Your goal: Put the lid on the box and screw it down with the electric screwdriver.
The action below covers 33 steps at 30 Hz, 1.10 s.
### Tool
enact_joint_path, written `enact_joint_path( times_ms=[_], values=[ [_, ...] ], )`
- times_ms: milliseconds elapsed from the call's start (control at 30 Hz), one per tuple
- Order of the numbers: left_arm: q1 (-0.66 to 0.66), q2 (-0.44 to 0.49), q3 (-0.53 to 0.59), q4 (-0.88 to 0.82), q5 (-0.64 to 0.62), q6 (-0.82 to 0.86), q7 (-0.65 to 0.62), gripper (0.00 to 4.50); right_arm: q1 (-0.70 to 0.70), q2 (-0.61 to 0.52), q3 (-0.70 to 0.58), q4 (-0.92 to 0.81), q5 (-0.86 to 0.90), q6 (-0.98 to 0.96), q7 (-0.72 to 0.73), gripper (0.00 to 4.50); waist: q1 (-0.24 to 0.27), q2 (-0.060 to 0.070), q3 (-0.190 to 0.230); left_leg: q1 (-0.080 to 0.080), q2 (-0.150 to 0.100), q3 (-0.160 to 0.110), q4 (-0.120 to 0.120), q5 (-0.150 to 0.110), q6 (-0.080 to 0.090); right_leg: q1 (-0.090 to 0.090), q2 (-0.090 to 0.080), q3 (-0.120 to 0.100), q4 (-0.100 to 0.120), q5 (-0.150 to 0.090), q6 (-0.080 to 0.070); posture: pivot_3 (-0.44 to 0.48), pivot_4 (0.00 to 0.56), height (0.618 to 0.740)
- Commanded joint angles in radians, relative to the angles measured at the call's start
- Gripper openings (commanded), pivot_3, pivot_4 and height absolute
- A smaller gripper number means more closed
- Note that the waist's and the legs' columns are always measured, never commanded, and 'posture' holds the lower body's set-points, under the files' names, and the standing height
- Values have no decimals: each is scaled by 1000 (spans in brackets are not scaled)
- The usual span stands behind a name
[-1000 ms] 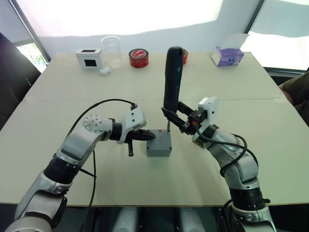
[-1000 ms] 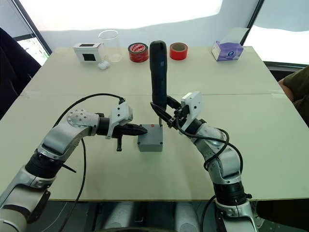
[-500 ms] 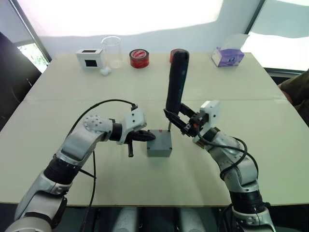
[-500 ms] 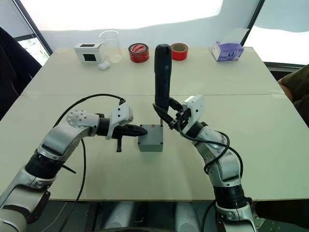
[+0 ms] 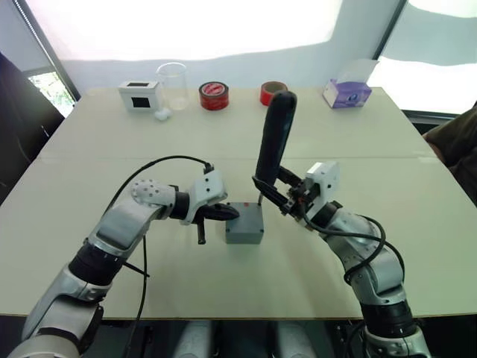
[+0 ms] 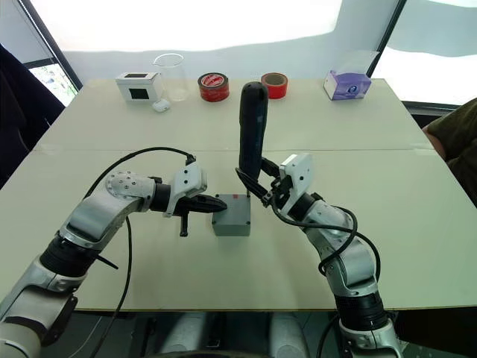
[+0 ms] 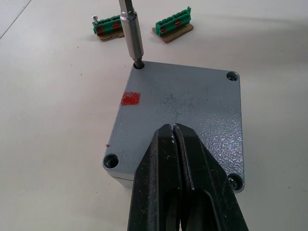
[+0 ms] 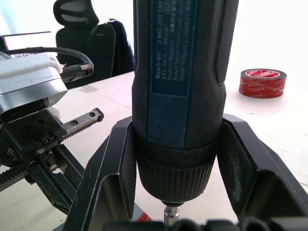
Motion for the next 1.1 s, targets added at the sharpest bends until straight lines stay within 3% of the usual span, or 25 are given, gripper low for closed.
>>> enact_joint_path(
  times_ms=[33, 867, 1100],
  values=[
    [12, 3, -15, -4, 18, -18, -6, 0, 38, -4, 52, 87, -22, 78, 0, 1803, 2, 0, -1, 0, 0, 0, 0, 0, 0, 0, 0, 0, 0, 0, 0, 0, 150, 740],
    [33, 12, -16, -8, 34, -32, -18, 0, 91, -15, 89, 91, -25, 107, 3, 1803, 2, -4, -20, 3, 0, -1, -3, -1, 1, 2, -1, 0, -2, -3, -5, 0, 150, 740],
    [35, 11, -17, -9, 36, -32, -17, 0, 90, -14, 87, 97, -27, 103, 4, 1803, 2, -6, -21, 11, 0, 0, -11, -1, 1, 4, -4, 0, -4, -4, -7, 0, 150, 740]
  ],
)
